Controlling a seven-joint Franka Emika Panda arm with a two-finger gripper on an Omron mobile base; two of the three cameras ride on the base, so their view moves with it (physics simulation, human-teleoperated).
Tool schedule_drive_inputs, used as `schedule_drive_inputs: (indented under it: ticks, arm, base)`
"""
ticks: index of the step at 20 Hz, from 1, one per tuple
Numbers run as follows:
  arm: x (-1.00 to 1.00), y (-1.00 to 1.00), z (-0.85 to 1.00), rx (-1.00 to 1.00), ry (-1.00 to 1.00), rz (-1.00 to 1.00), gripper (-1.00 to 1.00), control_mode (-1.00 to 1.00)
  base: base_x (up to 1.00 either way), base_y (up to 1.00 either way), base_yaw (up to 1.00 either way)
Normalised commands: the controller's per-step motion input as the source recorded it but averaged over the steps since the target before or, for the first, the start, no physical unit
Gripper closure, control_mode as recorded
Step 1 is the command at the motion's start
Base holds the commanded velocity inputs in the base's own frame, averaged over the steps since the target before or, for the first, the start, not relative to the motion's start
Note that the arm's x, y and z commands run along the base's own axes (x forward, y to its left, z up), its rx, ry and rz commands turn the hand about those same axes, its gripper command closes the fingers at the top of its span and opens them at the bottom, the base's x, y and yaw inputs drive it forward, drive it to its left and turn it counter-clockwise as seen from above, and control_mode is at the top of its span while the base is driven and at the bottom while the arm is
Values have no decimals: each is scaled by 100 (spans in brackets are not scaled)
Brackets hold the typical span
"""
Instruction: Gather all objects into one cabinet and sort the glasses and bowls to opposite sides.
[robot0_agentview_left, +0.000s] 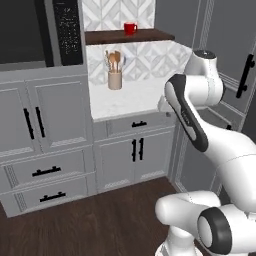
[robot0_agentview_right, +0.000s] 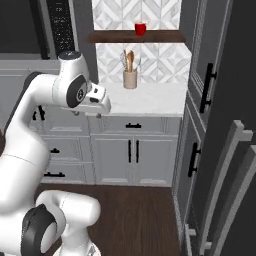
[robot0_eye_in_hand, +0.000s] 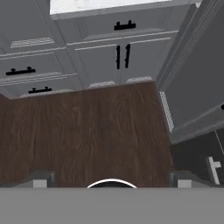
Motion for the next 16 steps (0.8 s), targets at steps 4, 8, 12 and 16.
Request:
schedule_drive_inputs:
  ticks: [4, 8, 12, 16]
  arm:
    - [0, 0, 0, 0, 0, 0, -100, 100]
    - [0, 0, 0, 0, 0, 0, -100, 100]
    - [0, 0, 0, 0, 0, 0, -100, 100]
    - [0, 0, 0, 0, 0, 0, -100, 100]
  base:
    - [87, -67, 24]
    - [86, -63, 25]
    - [32, -17, 10]
    - [28, 4, 0]
